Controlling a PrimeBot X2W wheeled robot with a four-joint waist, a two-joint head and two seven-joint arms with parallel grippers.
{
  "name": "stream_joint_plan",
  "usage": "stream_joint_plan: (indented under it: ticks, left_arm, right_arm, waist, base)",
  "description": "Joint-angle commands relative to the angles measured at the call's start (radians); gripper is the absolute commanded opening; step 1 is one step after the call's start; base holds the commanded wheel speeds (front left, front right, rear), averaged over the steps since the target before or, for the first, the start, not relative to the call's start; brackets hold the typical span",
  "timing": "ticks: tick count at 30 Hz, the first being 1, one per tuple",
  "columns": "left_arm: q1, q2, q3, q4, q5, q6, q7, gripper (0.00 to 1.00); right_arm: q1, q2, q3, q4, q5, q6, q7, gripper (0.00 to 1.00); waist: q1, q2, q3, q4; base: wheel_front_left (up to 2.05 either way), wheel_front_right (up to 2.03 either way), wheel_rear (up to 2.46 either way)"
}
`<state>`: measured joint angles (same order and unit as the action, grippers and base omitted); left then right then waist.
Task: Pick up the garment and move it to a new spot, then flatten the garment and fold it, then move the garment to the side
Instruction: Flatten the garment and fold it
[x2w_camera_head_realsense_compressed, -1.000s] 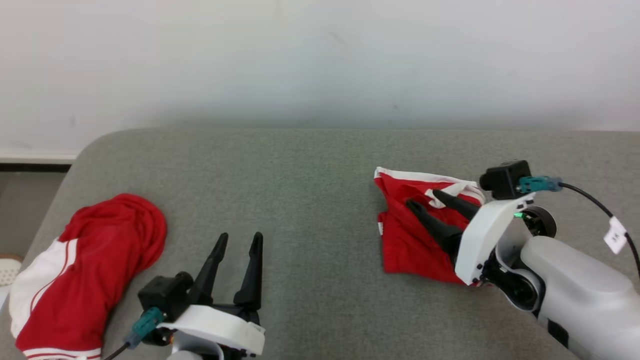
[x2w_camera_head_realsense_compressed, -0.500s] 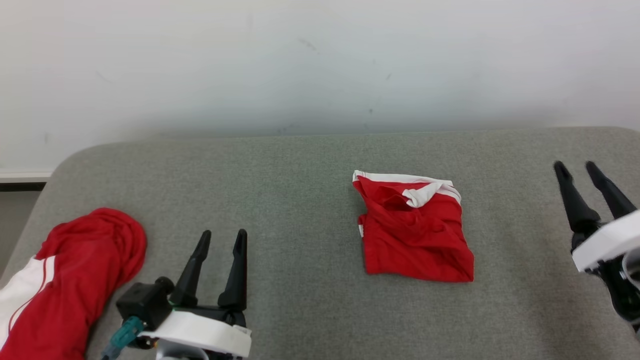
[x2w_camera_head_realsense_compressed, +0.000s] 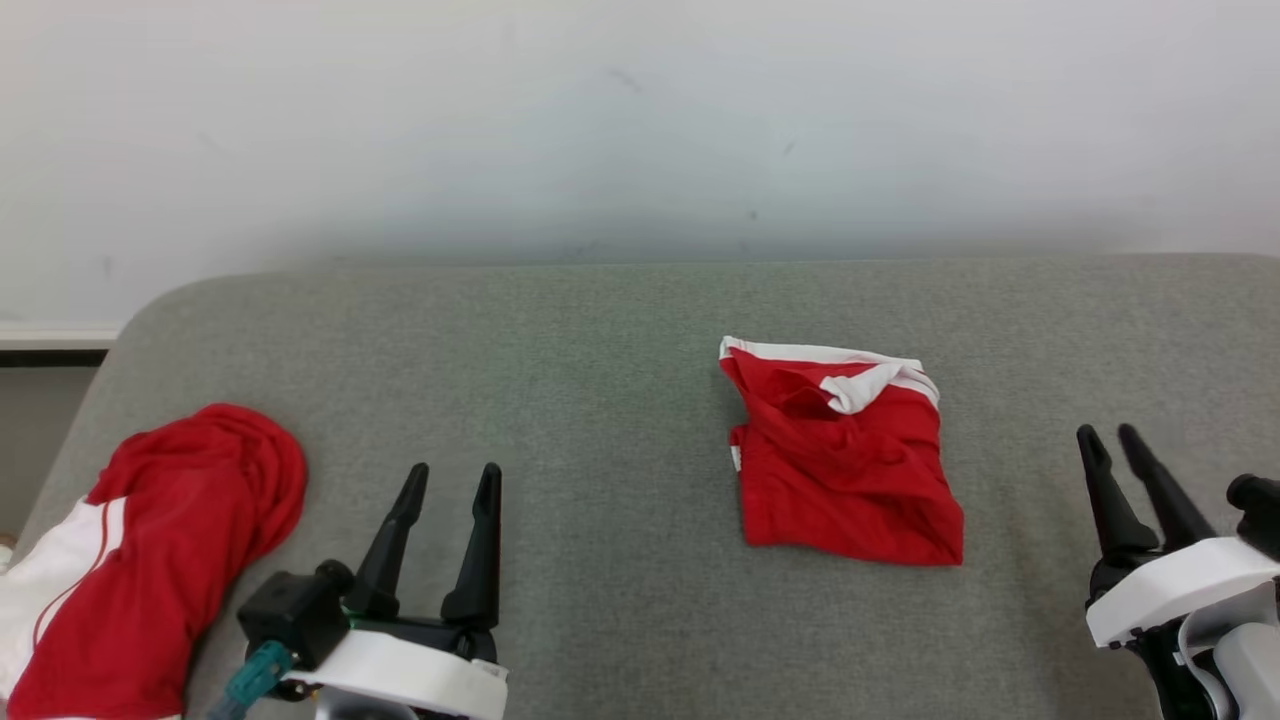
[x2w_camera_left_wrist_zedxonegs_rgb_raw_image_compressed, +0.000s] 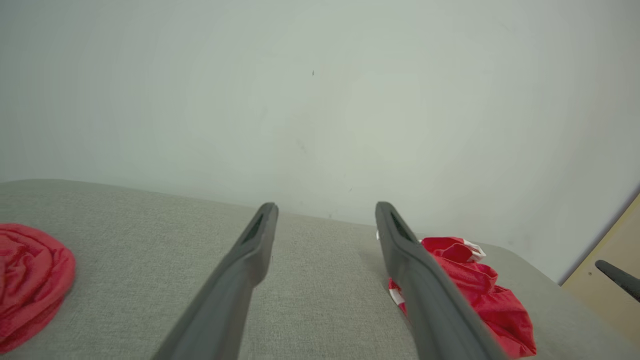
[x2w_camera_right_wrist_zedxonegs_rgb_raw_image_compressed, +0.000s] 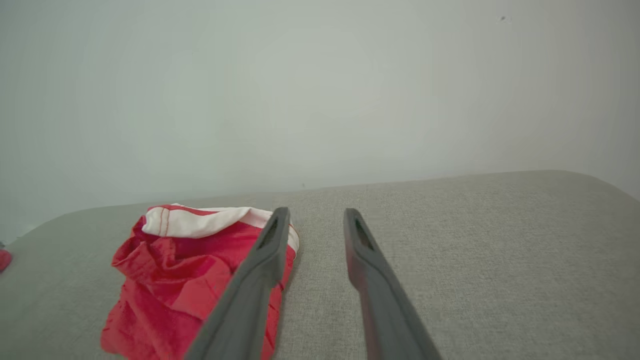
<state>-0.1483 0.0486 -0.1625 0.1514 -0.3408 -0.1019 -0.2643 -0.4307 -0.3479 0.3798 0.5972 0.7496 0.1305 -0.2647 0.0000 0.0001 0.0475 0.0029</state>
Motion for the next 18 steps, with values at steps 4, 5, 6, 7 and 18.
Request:
stream_joint_plan:
  ticks: [4, 5, 6, 7, 18]
  left_arm:
    - [-0.003, 0.004, -0.001, 0.0, -0.013, 0.002, 0.0, 1.0]
    - [-0.006, 0.004, -0.003, -0.002, -0.015, 0.003, 0.0, 1.0]
    - [-0.01, 0.004, -0.007, -0.002, -0.017, 0.004, 0.0, 1.0]
    - [-0.015, 0.004, -0.009, -0.003, -0.02, 0.004, 0.0, 1.0]
    - [-0.061, 0.004, -0.042, 0.004, -0.042, 0.011, 0.0, 1.0]
  right_arm:
    - [-0.043, 0.011, 0.016, 0.03, 0.006, 0.0, 0.016, 0.0]
    - [-0.053, 0.012, 0.023, 0.042, 0.011, 0.0, 0.022, 0.0]
    - [-0.067, 0.014, 0.03, 0.055, 0.019, 0.0, 0.027, 0.0]
    - [-0.084, 0.016, 0.035, 0.069, 0.028, 0.0, 0.033, 0.0]
    - [-0.228, 0.013, 0.125, 0.27, 0.132, 0.0, 0.13, 0.0]
  waist:
    - [0.0, -0.0001, 0.017, 0.033]
    - [0.0, -0.0001, 0.023, 0.042]
    - [0.0, -0.0001, 0.029, 0.051]
    - [0.0, -0.0001, 0.036, 0.06]
    - [0.0, -0.0001, 0.107, 0.185]
  base:
    - [0.0, 0.0, 0.0]
    - [0.0, 0.0, 0.0]
    - [0.0, 0.0, 0.0]
    - [0.0, 0.0, 0.0]
    - [0.0, 0.0, 0.0]
